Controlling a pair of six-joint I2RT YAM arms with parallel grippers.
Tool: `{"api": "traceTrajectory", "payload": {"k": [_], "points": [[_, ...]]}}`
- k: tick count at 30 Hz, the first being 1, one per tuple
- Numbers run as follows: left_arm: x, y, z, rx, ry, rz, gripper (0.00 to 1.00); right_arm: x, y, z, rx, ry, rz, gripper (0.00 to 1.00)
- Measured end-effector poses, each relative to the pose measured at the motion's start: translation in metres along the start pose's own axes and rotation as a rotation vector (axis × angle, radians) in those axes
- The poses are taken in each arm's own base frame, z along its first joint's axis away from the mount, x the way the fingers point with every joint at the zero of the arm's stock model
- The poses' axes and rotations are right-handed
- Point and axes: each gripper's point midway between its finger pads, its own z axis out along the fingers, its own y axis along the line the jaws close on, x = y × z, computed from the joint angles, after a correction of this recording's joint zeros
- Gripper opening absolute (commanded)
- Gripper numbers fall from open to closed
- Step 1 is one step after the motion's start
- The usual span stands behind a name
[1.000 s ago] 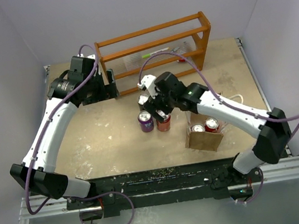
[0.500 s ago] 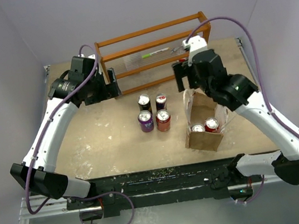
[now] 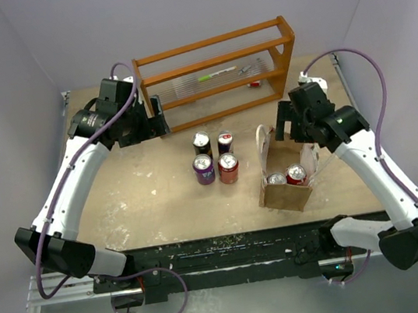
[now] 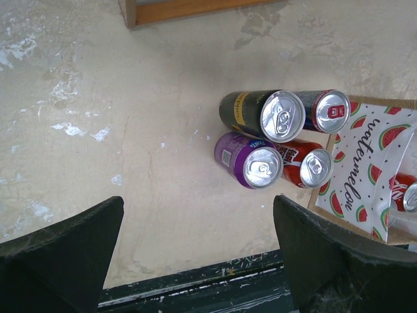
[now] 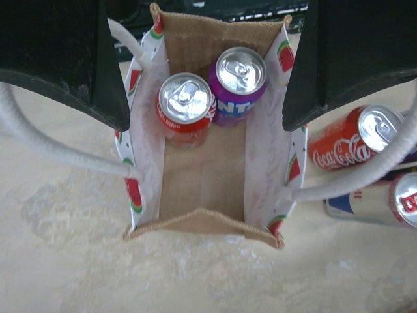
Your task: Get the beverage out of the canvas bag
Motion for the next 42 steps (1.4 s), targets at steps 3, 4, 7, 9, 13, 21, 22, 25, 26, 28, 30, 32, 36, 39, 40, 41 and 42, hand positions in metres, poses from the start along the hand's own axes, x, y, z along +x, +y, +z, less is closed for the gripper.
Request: {"api": "traceTrajectory", "payload": {"k": [3, 4, 7, 9, 13, 21, 22, 25, 26, 28, 30, 32, 36, 39, 40, 41, 42], "points": [[0.0, 0.0, 0.001, -0.002, 0.003, 0.0, 0.99, 0.017, -0.001, 0.003, 0.001, 0.066, 0.034, 0.99], [0.001, 0.0, 0.002, -0.002, 0.005, 0.0, 0.99, 0.022, -0.001, 0.004, 0.004, 0.084, 0.038, 0.99], [0.001, 0.0, 0.004, -0.004, 0.01, 0.0, 0.99, 0.035, 0.0, 0.007, 0.005, 0.139, 0.044, 0.98], [0.001, 0.001, 0.005, -0.006, 0.013, 0.0, 0.99, 0.045, 0.0, 0.009, 0.011, 0.176, 0.044, 0.99], [0.001, 0.002, 0.007, -0.008, 0.017, -0.002, 0.99, 0.069, -0.003, 0.016, 0.026, 0.251, 0.042, 0.98], [0.001, 0.003, 0.007, -0.009, 0.016, 0.003, 0.99, 0.106, -0.011, 0.032, 0.08, 0.356, 0.046, 0.99], [0.001, 0.003, 0.007, -0.009, 0.016, 0.003, 0.99, 0.108, -0.012, 0.033, 0.084, 0.362, 0.048, 0.98], [0.0, 0.004, 0.007, -0.011, 0.016, 0.001, 0.99, 0.111, -0.011, 0.038, 0.09, 0.375, 0.054, 0.96], [0.0, 0.005, 0.007, -0.012, 0.015, 0.001, 0.99, 0.112, -0.01, 0.039, 0.086, 0.379, 0.058, 0.95], [0.0, 0.006, 0.007, -0.013, 0.014, 0.001, 0.99, 0.114, -0.008, 0.041, 0.081, 0.385, 0.066, 0.93], [-0.001, 0.006, 0.007, -0.015, 0.014, 0.004, 0.99, 0.118, -0.008, 0.042, 0.083, 0.39, 0.069, 0.91], [-0.001, 0.007, 0.007, -0.016, 0.014, 0.005, 0.99, 0.123, -0.01, 0.044, 0.087, 0.398, 0.073, 0.91], [0.0, 0.007, 0.007, -0.016, 0.016, 0.005, 0.99, 0.133, -0.012, 0.048, 0.093, 0.408, 0.081, 0.91], [0.003, 0.009, 0.009, -0.018, 0.026, 0.004, 0.99, 0.137, -0.013, 0.053, 0.099, 0.404, 0.091, 0.88], [0.004, 0.009, 0.01, -0.018, 0.03, 0.003, 0.99, 0.137, -0.013, 0.054, 0.1, 0.402, 0.093, 0.87], [0.005, 0.009, 0.01, -0.017, 0.032, 0.003, 0.99, 0.138, -0.013, 0.056, 0.1, 0.399, 0.095, 0.85], [0.005, 0.009, 0.01, -0.016, 0.032, 0.003, 0.99, 0.138, -0.013, 0.057, 0.1, 0.397, 0.098, 0.84]]}}
